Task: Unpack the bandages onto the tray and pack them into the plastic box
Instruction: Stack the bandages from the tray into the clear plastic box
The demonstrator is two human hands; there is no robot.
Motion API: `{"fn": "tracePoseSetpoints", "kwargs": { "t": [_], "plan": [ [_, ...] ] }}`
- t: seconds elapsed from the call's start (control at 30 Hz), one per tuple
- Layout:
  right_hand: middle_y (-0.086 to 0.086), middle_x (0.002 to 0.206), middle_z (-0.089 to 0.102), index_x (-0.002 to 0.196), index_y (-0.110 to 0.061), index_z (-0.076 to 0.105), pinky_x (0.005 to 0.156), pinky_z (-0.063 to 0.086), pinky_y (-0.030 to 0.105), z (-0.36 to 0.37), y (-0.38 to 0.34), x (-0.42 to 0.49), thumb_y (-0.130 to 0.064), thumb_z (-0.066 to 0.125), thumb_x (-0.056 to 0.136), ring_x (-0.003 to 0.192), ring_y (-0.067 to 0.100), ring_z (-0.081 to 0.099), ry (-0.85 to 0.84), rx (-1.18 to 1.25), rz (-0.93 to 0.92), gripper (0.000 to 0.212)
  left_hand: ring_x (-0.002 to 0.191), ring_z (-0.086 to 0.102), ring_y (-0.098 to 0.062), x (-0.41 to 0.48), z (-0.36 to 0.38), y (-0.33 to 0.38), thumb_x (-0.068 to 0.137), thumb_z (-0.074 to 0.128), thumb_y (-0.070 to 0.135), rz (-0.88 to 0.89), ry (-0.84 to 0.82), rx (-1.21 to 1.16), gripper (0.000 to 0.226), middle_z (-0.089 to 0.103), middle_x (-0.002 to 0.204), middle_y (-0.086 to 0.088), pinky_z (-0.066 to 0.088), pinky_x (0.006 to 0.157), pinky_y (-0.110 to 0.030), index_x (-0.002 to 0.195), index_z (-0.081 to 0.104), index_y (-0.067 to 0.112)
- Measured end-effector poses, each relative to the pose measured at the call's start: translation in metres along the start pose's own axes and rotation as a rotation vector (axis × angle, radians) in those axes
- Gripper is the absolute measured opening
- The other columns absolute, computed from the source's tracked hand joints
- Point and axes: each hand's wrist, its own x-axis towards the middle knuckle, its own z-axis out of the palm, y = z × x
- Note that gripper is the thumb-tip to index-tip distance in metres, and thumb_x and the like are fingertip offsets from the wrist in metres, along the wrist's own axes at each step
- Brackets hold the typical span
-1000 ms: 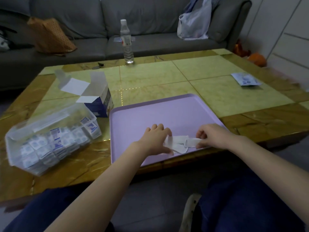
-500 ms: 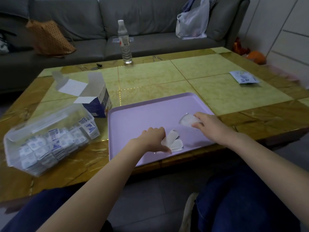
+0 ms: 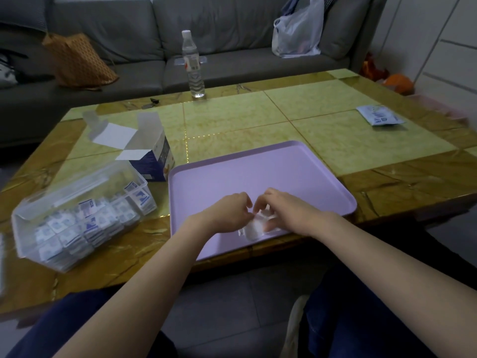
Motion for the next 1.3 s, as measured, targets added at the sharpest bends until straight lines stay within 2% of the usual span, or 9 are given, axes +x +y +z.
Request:
{"fn": "tracePoseSetpoints", "kwargs": {
  "t": [0.13, 0.33, 0.5, 0.7, 0.87, 1.0, 1.13, 1.23, 1.3],
  "plan": [
    [-0.003, 0.126, 0.05, 0.128, -0.022, 0.048, 0.095, 0.036, 0.032, -0.002, -0.003, 0.004, -0.031, 0.07, 0.08, 0.115, 0.019, 0.041, -0.031, -0.231, -0.038, 0.054, 0.106, 0.051, -0.027, -0.002, 0.013, 0.0, 0.08, 0.068, 0.038, -0.032, 0.035, 0.157, 0.052, 0.054, 0.117, -0.008, 0.043, 0.089, -0.036, 0.119, 0.049, 0.009],
    [0.005, 0.115, 0.051, 0.116, -0.02, 0.056, 0.083, 0.032, 0.03, -0.006, -0.012, 0.005, -0.033, 0.066, 0.082, 0.11, 0.022, 0.041, -0.084, -0.359, -0.01, 0.038, 0.094, 0.056, -0.025, -0.004, 0.015, 0.006, 0.086, 0.064, 0.033, -0.082, -0.039, 0.126, 0.041, 0.061, 0.111, -0.01, 0.044, 0.081, -0.032, 0.115, 0.056, 0.005],
    [0.007, 0.116, 0.051, 0.112, -0.016, 0.052, 0.089, 0.04, 0.033, -0.005, -0.013, -0.003, -0.023, 0.059, 0.087, 0.106, 0.023, 0.046, -0.087, -0.257, -0.002, 0.026, 0.092, 0.046, -0.025, -0.007, 0.019, 0.002, 0.089, 0.059, 0.035, -0.02, -0.021, 0.155, 0.033, 0.055, 0.102, -0.011, 0.041, 0.079, -0.033, 0.106, 0.062, 0.007],
    [0.002, 0.103, 0.061, 0.099, -0.023, 0.054, 0.078, 0.044, 0.034, -0.004, -0.02, -0.004, -0.028, 0.062, 0.084, 0.092, 0.021, 0.055, -0.072, -0.126, 0.042, 0.018, 0.079, 0.049, -0.021, -0.017, 0.015, -0.004, 0.089, 0.059, 0.024, 0.028, 0.083, -0.003, 0.015, 0.061, 0.102, -0.009, 0.037, 0.067, -0.028, 0.092, 0.046, 0.015],
    [0.008, 0.09, 0.064, 0.09, -0.019, 0.04, 0.073, 0.048, 0.041, -0.002, -0.033, 0.008, -0.021, 0.055, 0.092, 0.081, 0.029, 0.06, 0.136, -0.017, 0.004, 0.015, 0.067, 0.063, -0.016, -0.027, 0.002, -0.022, 0.093, 0.045, 0.011, -0.132, 0.154, -0.425, 0.007, 0.066, 0.089, -0.008, 0.048, 0.059, -0.024, 0.092, 0.038, 0.012],
    [0.004, 0.094, 0.059, 0.093, -0.018, 0.031, 0.066, 0.042, 0.036, 0.005, -0.043, 0.015, -0.016, 0.042, 0.095, 0.082, 0.025, 0.057, 0.084, -0.05, -0.038, 0.011, 0.072, 0.064, -0.021, -0.042, -0.015, -0.037, 0.094, 0.044, 0.012, -0.194, 0.207, -0.877, 0.003, 0.069, 0.089, -0.011, 0.05, 0.068, -0.032, 0.095, 0.041, 0.012],
    [0.001, 0.088, 0.052, 0.092, -0.017, 0.032, 0.074, 0.041, 0.04, 0.011, -0.061, 0.024, -0.017, 0.03, 0.096, 0.089, 0.024, 0.054, 0.087, -0.021, -0.113, 0.005, 0.073, 0.065, -0.021, -0.049, -0.023, -0.05, 0.094, 0.054, 0.03, -0.203, 0.254, -1.043, 0.027, 0.066, 0.092, -0.012, 0.052, 0.065, -0.031, 0.106, 0.045, 0.007],
    [0.004, 0.087, 0.046, 0.093, -0.016, 0.033, 0.061, 0.029, 0.037, 0.015, -0.073, 0.039, -0.006, 0.041, 0.092, 0.074, 0.029, 0.042, 0.183, -0.122, -0.209, 0.013, 0.066, 0.063, -0.021, -0.052, -0.023, -0.057, 0.087, 0.063, 0.007, -0.247, 0.338, -1.147, 0.027, 0.06, 0.082, -0.013, 0.055, 0.06, -0.026, 0.109, 0.046, 0.003],
    [0.001, 0.088, 0.045, 0.097, -0.016, 0.036, 0.06, 0.029, 0.034, 0.02, -0.076, 0.049, -0.009, 0.048, 0.091, 0.073, 0.026, 0.041, 0.206, -0.083, -0.244, 0.015, 0.068, 0.061, -0.02, -0.053, -0.024, -0.065, 0.082, 0.065, -0.005, -0.232, 0.378, -1.19, 0.031, 0.056, 0.08, -0.013, 0.055, 0.06, -0.025, 0.106, 0.049, 0.006]
  ]
}}
